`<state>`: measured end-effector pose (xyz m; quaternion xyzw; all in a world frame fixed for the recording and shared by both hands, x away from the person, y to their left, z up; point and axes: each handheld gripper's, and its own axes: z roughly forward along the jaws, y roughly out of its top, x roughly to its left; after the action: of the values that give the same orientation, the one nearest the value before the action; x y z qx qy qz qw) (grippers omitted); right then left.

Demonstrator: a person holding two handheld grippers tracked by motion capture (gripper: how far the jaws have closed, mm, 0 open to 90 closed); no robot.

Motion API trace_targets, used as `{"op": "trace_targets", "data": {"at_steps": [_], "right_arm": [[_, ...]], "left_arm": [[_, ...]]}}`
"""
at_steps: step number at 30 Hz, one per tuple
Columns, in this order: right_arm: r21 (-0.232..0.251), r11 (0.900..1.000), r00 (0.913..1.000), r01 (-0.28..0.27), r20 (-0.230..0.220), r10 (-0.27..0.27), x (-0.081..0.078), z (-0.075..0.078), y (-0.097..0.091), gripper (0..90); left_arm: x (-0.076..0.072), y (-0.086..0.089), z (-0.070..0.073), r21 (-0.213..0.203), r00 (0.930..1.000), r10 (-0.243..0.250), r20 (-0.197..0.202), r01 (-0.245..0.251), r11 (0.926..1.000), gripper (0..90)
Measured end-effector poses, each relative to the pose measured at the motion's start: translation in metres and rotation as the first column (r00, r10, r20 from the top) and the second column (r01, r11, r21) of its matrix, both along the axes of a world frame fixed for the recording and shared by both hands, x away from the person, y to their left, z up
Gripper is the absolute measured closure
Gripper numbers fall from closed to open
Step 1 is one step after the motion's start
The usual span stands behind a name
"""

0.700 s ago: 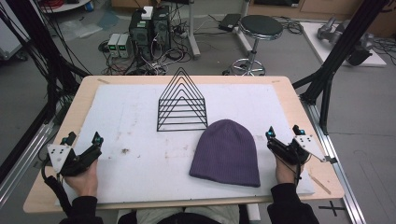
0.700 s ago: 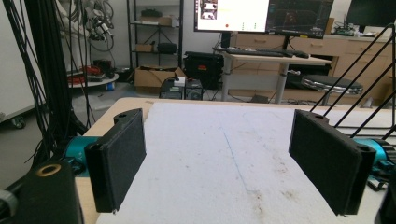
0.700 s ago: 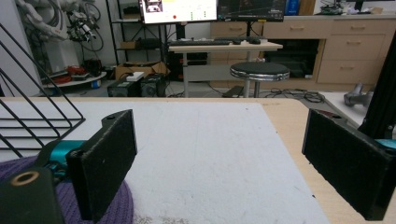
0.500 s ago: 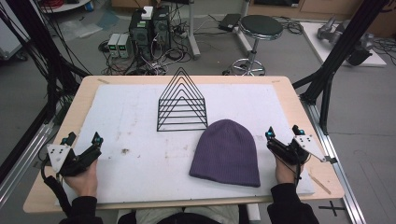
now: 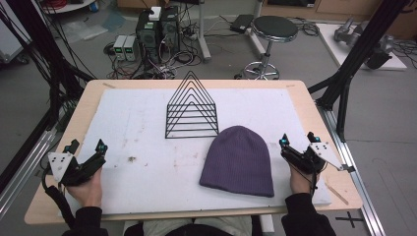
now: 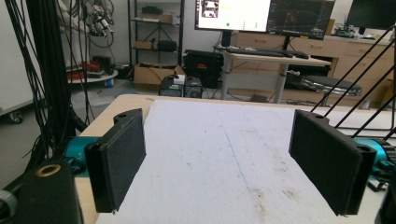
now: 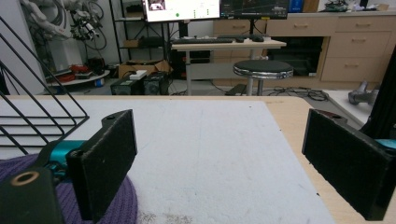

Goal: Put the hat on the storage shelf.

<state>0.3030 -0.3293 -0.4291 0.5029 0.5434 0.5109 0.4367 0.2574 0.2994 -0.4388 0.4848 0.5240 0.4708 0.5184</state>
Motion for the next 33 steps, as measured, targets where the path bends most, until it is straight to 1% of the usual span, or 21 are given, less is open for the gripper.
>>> {"op": "trace_targets", "data": {"at_steps": [5, 6, 8, 10, 12, 13, 16, 17, 19, 20, 25, 27, 28, 31, 33], "right_arm": [[0.004, 1.0, 1.0, 0.0, 0.0, 0.0, 0.0, 0.0, 0.0, 9.2], [0.002, 1.0, 1.0, 0.0, 0.006, 0.0, 0.0, 0.0, 0.0, 9.2], [0.016, 0.9999, 0.9998, 0.004, 0.02, -0.004, -0.002, 0.002, -0.001, 9.2], [0.008, 0.9999, 0.9996, 0.011, 0.025, -0.011, -0.003, 0.005, -0.002, 9.2], [0.002, 0.9999, 0.9997, 0.013, 0.02, -0.013, -0.003, 0.006, -0.002, 9.3], [-0.005, 1.0, 0.9998, 0.003, 0.018, -0.002, -0.002, 0.01, -0.002, 9.3], [-0.014, 0.9998, 0.9997, -0.011, 0.02, 0.012, -0.002, 0.013, 0.001, 9.2], [-0.027, 0.9994, 0.9995, -0.02, 0.025, 0.021, -0.002, 0.014, 0.003, 9.2], [-0.045, 0.9983, 0.9991, -0.037, 0.019, 0.038, -0.002, 0.017, 0.007, 9.2], [-0.042, 0.9973, 0.9978, -0.061, 0.023, 0.062, -0.003, 0.02, 0.011, 9.2], [-0.041, 0.996, 0.9967, -0.08, 0.011, 0.08, -0.002, 0.027, 0.016, 9.2], [-0.036, 0.9954, 0.996, -0.089, -0.003, 0.089, -0.001, 0.031, 0.016, 9.3], [-0.028, 0.9952, 0.9954, -0.094, -0.022, 0.093, 0.0, 0.033, 0.016, 9.3], [-0.027, 0.9946, 0.9947, -0.1, -0.029, 0.099, 0.001, 0.035, 0.016, 9.3], [-0.024, 0.9941, 0.9932, -0.106, -0.05, 0.105, 0.003, 0.037, 0.016, 9.3]], "left_arm": [[0.0, 0.001, 0.0, -0.007, 1.0, 0.005, -0.001, -0.005, 1.0, 19.0], [0.0, 0.001, 0.0, -0.005, 1.0, 0.006, -0.004, -0.006, 1.0, 19.1], [0.0, 0.001, 0.0, -0.005, 1.0, 0.004, -0.004, -0.004, 1.0, 19.1], [0.0, 0.0, -0.001, -0.005, 1.0, 0.003, -0.005, -0.003, 1.0, 19.1], [0.0, 0.0, -0.001, -0.006, 1.0, -0.001, -0.006, 0.001, 1.0, 19.1], [0.0, -0.001, -0.001, -0.007, 1.0, -0.003, -0.007, 0.003, 1.0, 19.1], [0.0, -0.001, -0.001, -0.008, 0.9999, -0.008, -0.007, 0.008, 0.9999, 19.2], [0.0, -0.002, -0.001, -0.007, 0.9999, -0.008, -0.007, 0.008, 0.9999, 19.4], [-0.001, -0.003, -0.001, -0.002, 0.9999, -0.008, -0.006, 0.008, 1.0, 19.5], [-0.001, -0.003, -0.001, -0.003, 0.9999, -0.01, -0.005, 0.01, 1.0, 19.5], [-0.001, -0.003, -0.001, -0.006, 0.9999, -0.011, -0.006, 0.011, 0.9999, 19.5], [-0.002, -0.003, -0.001, -0.004, 0.9999, -0.01, -0.008, 0.01, 0.9999, 19.5], [-0.002, -0.003, -0.001, -0.006, 0.9999, -0.01, -0.008, 0.01, 0.9999, 19.5], [-0.002, -0.004, -0.001, -0.003, 0.9999, -0.009, -0.009, 0.009, 1.0, 19.5], [-0.002, -0.004, -0.001, -0.003, 0.9999, -0.01, -0.008, 0.01, 0.9999, 19.5]]}}
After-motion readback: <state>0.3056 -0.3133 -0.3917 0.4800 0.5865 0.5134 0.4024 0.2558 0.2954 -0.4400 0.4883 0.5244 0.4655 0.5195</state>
